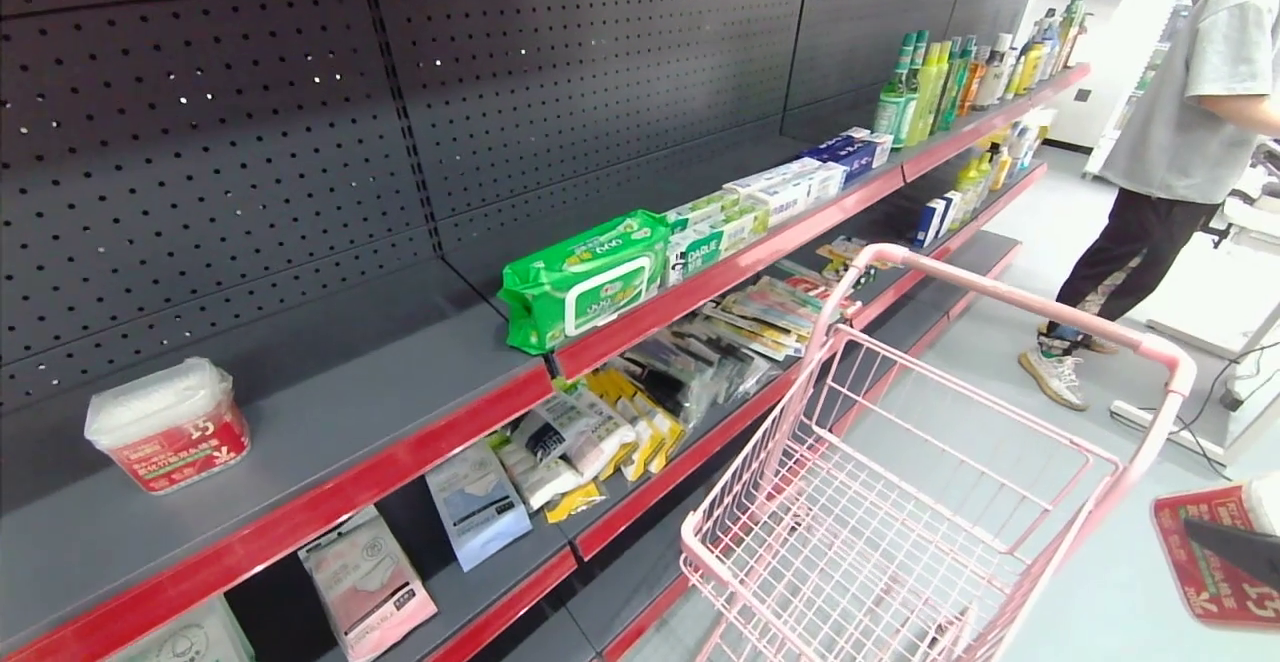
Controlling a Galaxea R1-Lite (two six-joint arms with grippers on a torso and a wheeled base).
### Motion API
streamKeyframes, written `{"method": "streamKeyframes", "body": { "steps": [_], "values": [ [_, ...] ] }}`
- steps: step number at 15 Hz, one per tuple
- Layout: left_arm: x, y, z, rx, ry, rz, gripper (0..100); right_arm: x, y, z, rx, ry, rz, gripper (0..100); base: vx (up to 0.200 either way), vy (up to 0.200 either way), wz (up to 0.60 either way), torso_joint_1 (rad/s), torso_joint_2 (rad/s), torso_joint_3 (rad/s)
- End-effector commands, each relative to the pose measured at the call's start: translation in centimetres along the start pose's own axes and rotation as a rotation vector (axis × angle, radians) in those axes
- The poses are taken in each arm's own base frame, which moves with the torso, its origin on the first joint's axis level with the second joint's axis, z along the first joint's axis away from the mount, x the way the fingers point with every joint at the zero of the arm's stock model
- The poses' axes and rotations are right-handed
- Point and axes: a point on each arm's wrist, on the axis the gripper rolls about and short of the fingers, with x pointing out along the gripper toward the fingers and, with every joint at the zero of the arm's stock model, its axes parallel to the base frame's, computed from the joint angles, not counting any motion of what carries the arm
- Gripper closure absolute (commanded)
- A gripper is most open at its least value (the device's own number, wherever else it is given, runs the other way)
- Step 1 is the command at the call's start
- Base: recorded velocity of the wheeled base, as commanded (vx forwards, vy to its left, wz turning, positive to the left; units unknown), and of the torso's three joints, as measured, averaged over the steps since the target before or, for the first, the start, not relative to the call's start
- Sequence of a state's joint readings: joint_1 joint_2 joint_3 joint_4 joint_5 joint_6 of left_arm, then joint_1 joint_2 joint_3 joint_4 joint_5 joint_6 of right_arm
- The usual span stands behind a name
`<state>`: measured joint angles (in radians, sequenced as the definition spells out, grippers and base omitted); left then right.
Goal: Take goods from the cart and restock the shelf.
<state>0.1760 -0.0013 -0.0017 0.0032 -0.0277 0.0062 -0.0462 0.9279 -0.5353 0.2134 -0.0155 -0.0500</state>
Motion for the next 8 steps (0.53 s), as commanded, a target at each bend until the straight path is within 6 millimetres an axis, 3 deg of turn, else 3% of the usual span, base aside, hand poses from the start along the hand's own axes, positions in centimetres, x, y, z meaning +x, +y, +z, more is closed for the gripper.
{"method": "streamKeyframes", "body": {
  "steps": [1,8],
  "values": [
    [0.01,0.0,0.0,0.0,0.001,0.0,0,0.13,0.0,0.02,-0.001,0.006,0.001,100,0.0,0.0,0.0,0.168,-0.38,-0.222],
    [0.01,0.0,0.0,0.0,0.001,0.0,0,0.59,0.06,0.05,-0.007,0.027,0.007,100,0.0,0.0,0.0,0.163,-0.36,-0.202]
  ]
}}
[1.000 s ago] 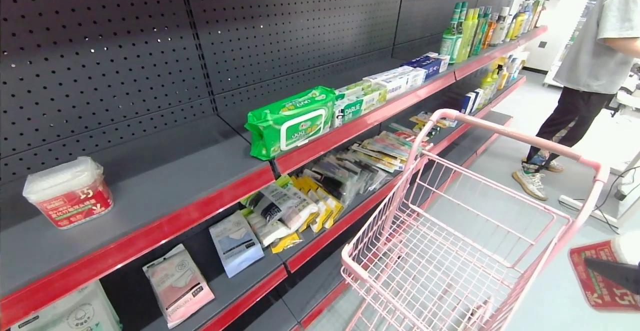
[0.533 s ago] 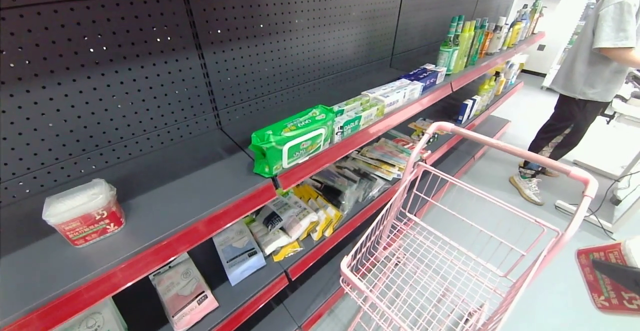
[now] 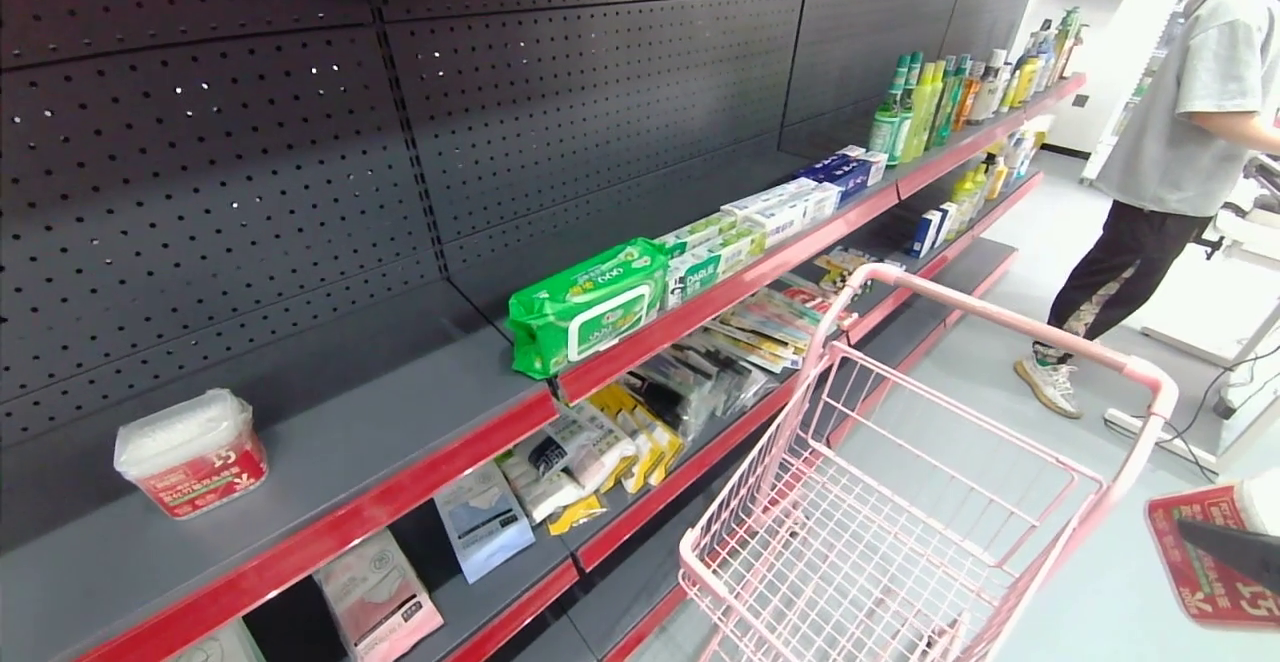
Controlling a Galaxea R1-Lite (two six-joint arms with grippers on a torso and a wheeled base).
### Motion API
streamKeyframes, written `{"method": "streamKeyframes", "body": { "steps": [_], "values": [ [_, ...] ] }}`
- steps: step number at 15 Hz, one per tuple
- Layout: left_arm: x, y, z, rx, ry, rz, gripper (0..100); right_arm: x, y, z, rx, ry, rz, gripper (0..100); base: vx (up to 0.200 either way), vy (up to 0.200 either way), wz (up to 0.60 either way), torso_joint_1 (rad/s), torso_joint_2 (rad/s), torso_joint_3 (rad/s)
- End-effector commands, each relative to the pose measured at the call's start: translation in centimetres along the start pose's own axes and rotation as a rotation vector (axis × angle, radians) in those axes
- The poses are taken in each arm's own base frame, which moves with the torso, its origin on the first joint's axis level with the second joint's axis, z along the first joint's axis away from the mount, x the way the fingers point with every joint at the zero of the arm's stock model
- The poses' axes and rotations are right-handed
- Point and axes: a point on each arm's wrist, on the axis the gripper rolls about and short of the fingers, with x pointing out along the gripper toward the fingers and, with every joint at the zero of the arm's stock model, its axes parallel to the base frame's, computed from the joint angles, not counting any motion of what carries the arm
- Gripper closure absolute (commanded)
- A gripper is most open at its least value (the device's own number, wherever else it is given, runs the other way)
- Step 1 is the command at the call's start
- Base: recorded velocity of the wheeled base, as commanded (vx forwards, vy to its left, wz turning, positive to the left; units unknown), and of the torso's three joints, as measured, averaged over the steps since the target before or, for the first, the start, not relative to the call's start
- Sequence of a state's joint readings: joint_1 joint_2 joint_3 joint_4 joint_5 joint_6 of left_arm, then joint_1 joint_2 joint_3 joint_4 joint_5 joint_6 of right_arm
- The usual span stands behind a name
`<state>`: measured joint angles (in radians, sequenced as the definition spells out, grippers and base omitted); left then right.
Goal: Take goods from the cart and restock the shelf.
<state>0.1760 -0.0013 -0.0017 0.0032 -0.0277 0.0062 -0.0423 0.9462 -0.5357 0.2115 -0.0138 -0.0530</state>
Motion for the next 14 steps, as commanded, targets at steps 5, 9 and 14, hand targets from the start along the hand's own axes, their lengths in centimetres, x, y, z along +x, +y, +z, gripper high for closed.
{"method": "streamKeyframes", "body": {
  "steps": [5,9,14],
  "values": [
    [0.01,0.0,0.0,0.0,0.001,0.0,0,0.52,0.02,-0.02,-0.009,0.025,0.004,100,0.0,0.0,0.0,0.16,-0.35,-0.19],
    [0.01,0.0,0.0,0.0,0.001,0.0,0,0.61,-0.01,-0.21,-0.008,0.03,0.002,100,0.0,0.0,0.0,0.073,-0.16,-0.081],
    [0.01,0.0,0.0,0.0,0.001,0.0,0,0.69,0.0,-0.31,-0.007,0.035,0.002,100,0.0,0.0,0.6,0.006,0.0,0.0]
  ]
}}
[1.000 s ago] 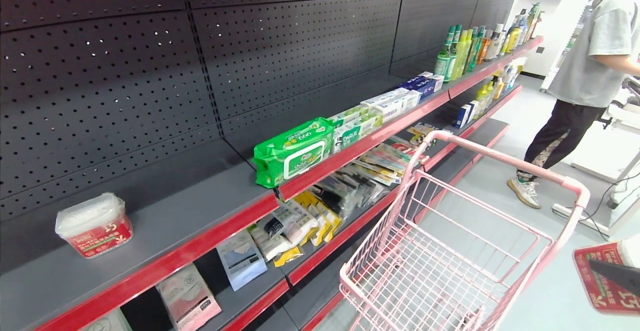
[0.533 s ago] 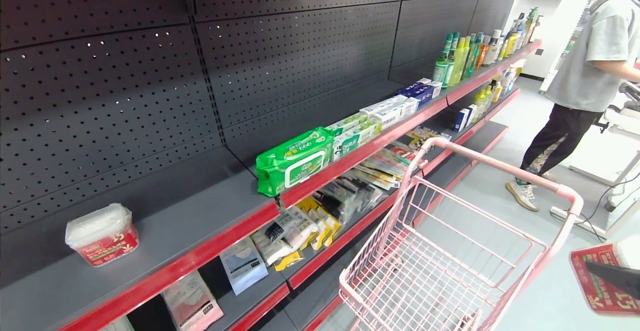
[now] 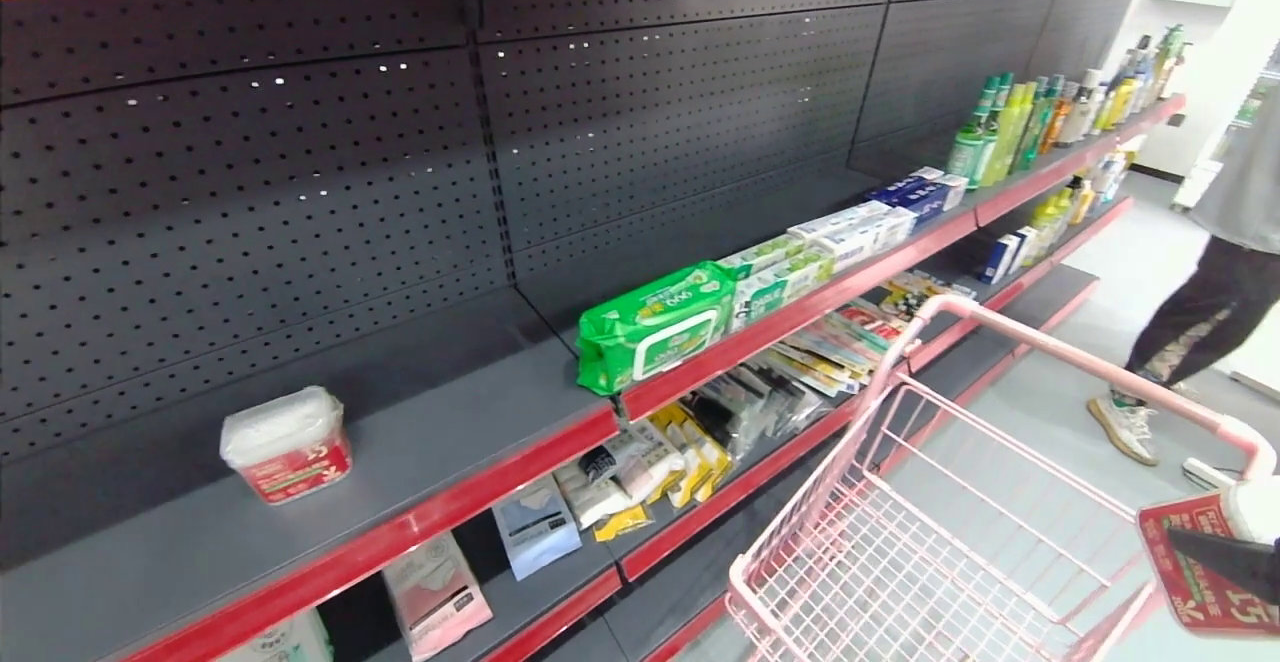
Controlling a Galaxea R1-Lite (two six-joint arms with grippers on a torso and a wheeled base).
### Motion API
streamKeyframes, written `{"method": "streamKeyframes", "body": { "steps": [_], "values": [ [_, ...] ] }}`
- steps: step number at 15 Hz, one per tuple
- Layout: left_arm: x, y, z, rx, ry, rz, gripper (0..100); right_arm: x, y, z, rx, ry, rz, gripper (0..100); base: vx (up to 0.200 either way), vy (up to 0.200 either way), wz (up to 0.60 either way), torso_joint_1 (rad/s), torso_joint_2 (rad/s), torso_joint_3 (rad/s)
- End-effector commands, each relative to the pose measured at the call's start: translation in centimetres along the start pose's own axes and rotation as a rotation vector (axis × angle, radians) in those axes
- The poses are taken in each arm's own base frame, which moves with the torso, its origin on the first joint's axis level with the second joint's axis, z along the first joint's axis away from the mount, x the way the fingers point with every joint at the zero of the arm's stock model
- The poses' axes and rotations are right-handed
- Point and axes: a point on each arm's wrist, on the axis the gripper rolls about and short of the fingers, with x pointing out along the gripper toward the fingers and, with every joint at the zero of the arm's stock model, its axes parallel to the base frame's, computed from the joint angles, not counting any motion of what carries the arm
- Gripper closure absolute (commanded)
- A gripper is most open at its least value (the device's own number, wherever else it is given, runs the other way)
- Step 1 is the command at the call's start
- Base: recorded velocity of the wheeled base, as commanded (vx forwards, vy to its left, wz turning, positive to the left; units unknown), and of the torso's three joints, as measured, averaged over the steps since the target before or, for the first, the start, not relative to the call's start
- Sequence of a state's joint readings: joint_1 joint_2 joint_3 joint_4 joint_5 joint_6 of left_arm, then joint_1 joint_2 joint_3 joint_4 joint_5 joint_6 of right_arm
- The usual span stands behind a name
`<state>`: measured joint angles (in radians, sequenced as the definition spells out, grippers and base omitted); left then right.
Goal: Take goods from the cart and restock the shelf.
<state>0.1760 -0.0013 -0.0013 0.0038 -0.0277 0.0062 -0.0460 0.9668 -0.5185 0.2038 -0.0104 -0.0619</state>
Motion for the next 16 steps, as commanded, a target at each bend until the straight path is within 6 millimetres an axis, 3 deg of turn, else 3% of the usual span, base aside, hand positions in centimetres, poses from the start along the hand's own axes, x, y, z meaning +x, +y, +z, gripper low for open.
{"method": "streamKeyframes", "body": {
  "steps": [1,10,13,16],
  "values": [
    [0.0,0.0,0.0,0.0,0.0,0.0,0,0.1,0.0,0.0,0.001,0.004,0.0,100,0.0,0.0,0.6,0.017,0.0,-0.007],
    [0.0,0.0,0.0,0.0,0.0,0.0,0,-1.2,0.0,-0.3,0.002,-0.052,-0.014,100,0.0,0.0,0.6,0.0,0.0,0.001],
    [0.0,0.0,0.0,0.001,0.0,-0.001,0,-2.3,-0.1,-1.1,0.004,-0.095,-0.049,100,0.0,0.0,0.0,0.0,0.0,0.0],
    [0.0,0.0,0.0,0.001,0.0,-0.004,0,-3.4,0.1,-3.8,-0.017,-0.142,-0.058,100,0.0,0.0,0.0,0.0,0.0,0.0]
  ]
}}
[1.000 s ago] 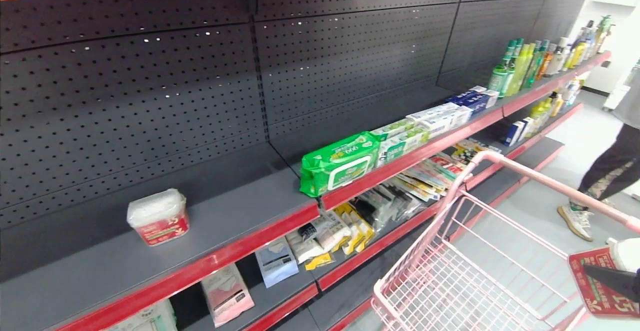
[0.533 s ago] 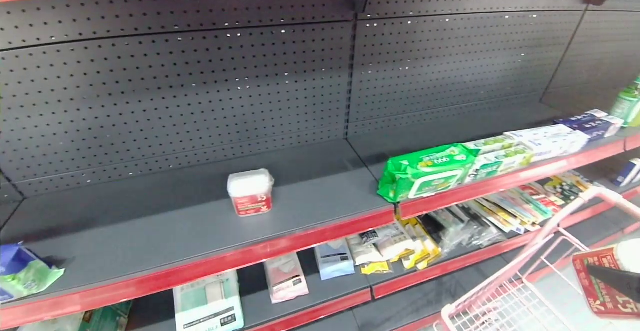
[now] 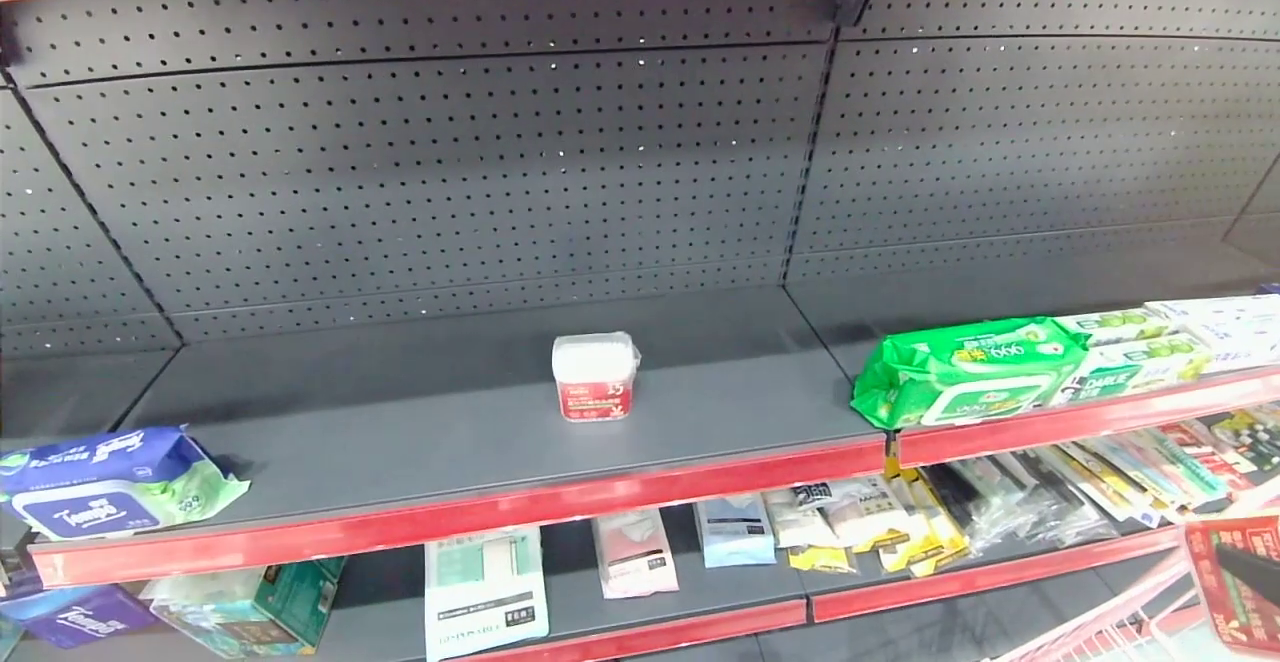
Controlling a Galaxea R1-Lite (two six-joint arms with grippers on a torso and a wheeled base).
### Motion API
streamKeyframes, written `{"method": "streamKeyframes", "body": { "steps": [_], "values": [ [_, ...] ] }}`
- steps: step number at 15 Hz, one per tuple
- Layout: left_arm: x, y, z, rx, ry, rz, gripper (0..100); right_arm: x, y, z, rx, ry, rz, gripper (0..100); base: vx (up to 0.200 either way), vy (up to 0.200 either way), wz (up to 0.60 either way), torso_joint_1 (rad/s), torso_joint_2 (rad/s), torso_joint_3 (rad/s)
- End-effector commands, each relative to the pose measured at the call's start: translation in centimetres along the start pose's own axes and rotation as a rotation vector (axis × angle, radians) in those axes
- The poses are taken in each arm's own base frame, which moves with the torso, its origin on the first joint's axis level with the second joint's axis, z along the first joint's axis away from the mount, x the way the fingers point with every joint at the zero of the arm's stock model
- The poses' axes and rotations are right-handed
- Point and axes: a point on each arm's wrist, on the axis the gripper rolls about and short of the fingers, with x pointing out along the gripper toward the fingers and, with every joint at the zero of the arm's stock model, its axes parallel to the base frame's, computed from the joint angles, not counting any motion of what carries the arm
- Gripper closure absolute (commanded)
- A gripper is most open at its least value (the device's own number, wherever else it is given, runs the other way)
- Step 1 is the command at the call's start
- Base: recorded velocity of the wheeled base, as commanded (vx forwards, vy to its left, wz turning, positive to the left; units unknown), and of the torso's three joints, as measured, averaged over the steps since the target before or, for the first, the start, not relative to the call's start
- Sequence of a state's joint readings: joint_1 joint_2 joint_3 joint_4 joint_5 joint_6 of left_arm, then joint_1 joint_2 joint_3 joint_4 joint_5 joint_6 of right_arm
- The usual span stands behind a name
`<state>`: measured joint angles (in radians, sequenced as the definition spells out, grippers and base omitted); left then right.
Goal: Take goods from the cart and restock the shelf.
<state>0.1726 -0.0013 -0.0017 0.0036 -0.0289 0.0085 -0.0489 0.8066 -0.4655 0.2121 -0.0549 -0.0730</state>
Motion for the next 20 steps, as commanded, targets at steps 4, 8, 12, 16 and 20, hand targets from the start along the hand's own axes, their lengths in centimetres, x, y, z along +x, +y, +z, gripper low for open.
{"method": "streamKeyframes", "body": {
  "steps": [4,8,12,16,20],
  "values": [
    [0.0,0.1,0.1,0.065,-0.007,-0.111,0,-3.5,0.2,-4.7,-0.031,-0.196,-0.01,100,0.0,0.0,0.0,0.0,0.0,0.0],
    [3.6,-0.1,11.8,-0.016,0.056,-0.16,0,-4.7,0.3,-7.6,-0.047,-0.328,0.028,100,0.0,0.0,0.0,0.0,0.0,0.0],
    [12.7,-0.8,14.0,0.003,0.232,-0.181,0,-4.4,0.4,-9.9,-0.109,-0.368,0.033,100,0.0,0.0,0.0,0.0,0.0,0.0],
    [20.2,-1.9,12.2,0.06,0.314,-0.471,0,-4.6,0.5,-10.4,-0.101,-0.409,0.077,100,0.0,0.0,0.0,0.0,0.0,0.0],
    [27.6,-2.9,10.2,0.204,0.337,-0.705,0,-4.4,0.5,-11.0,-0.097,-0.405,0.053,100,0.0,0.0,0.0,0.0,0.0,0.0]
  ]
}}
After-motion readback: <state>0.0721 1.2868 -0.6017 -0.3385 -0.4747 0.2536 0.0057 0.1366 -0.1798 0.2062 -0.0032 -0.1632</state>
